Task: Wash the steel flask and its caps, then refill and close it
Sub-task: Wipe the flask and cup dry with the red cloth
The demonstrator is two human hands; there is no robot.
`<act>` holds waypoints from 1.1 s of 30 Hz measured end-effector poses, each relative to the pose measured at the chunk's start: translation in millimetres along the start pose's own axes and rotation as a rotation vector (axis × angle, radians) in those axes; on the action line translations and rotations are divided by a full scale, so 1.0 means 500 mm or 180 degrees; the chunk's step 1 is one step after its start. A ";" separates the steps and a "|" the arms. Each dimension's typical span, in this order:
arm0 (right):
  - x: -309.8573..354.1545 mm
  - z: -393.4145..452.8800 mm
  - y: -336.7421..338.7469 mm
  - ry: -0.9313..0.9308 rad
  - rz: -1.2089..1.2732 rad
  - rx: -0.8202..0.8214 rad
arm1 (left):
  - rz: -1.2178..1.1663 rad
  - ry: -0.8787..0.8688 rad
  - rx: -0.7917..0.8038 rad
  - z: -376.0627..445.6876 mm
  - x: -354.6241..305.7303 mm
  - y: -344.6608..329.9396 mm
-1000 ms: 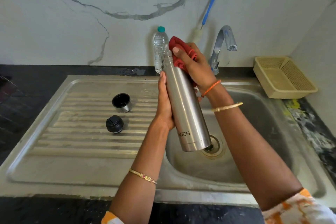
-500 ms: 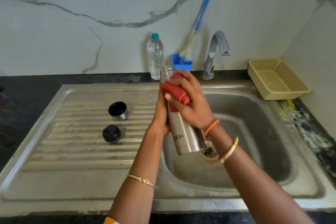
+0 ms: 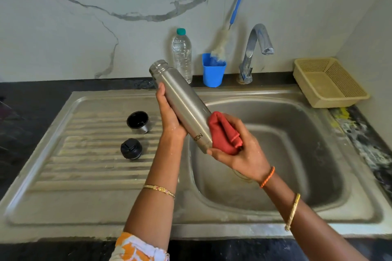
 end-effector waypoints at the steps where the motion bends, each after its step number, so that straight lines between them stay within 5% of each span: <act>1: -0.002 -0.006 0.000 -0.0008 0.0051 -0.0158 | -0.0005 0.0026 0.0005 -0.005 0.007 0.000; 7: 0.012 0.005 -0.006 0.0333 0.0539 -0.0729 | 0.0348 0.0345 -0.0016 -0.009 0.009 -0.019; 15: 0.021 0.016 -0.014 0.1288 -0.0784 -0.0601 | 0.0522 0.0624 0.0140 -0.018 -0.028 -0.038; 21: 0.093 0.096 -0.015 0.0764 0.0010 -0.0271 | -0.0079 0.0705 0.0769 -0.049 -0.008 -0.039; 27: 0.121 0.237 -0.004 -0.0426 0.0955 0.0173 | 0.0246 0.0546 0.0833 -0.061 0.009 -0.034; 33: 0.046 0.172 -0.003 -0.0514 0.0512 -0.0109 | 0.0799 0.0825 0.0521 -0.060 0.037 -0.030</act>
Point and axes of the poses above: each hand's wrist, its own z-axis towards the middle knuckle, its own y-axis out of the back of the hand, x = y × z, the point moved 3 cm from there along z, towards the middle knuckle, and after that the axes turned 9 degrees about -y, right-handed, at the moved point
